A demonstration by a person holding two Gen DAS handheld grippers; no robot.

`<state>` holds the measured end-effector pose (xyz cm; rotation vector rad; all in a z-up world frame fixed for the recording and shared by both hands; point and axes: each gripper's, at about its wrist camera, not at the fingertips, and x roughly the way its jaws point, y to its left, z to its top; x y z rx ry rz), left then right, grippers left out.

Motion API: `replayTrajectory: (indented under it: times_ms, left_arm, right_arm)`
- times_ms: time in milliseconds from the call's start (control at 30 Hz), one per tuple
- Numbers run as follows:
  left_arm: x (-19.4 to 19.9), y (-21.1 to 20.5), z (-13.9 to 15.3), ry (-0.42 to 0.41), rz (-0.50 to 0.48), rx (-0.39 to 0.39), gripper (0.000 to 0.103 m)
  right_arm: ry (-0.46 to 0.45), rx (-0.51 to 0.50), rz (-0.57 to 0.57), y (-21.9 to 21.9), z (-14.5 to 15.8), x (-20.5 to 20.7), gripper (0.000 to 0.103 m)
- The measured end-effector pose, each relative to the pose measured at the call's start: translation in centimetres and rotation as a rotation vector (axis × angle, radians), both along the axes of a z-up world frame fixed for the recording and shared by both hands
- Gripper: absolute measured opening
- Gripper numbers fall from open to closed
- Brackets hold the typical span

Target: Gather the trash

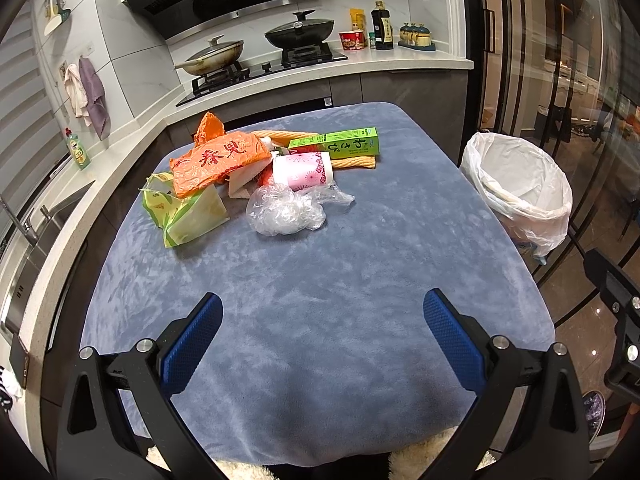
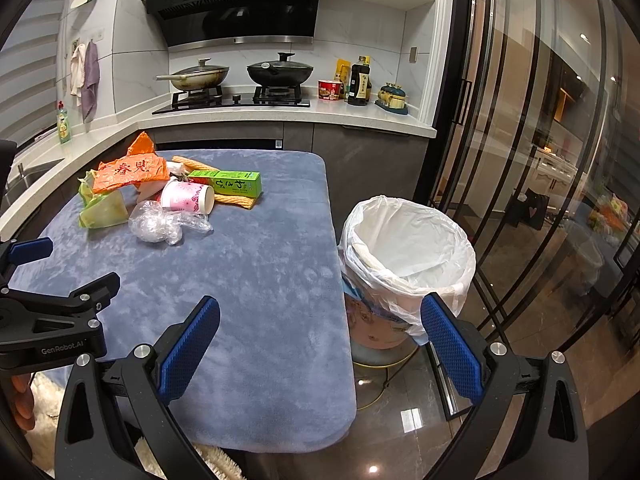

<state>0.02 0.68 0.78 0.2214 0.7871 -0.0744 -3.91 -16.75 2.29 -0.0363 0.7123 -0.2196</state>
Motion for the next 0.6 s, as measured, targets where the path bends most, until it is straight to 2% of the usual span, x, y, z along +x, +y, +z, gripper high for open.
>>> replayTrajectory:
  times_ms: [600]
  left_arm:
    - [0.00, 0.03, 0.18, -0.001, 0.003, 0.001, 0.096]
  right_arm:
    - [-0.001, -0.002, 0.000, 0.03, -0.06, -0.06, 0.096]
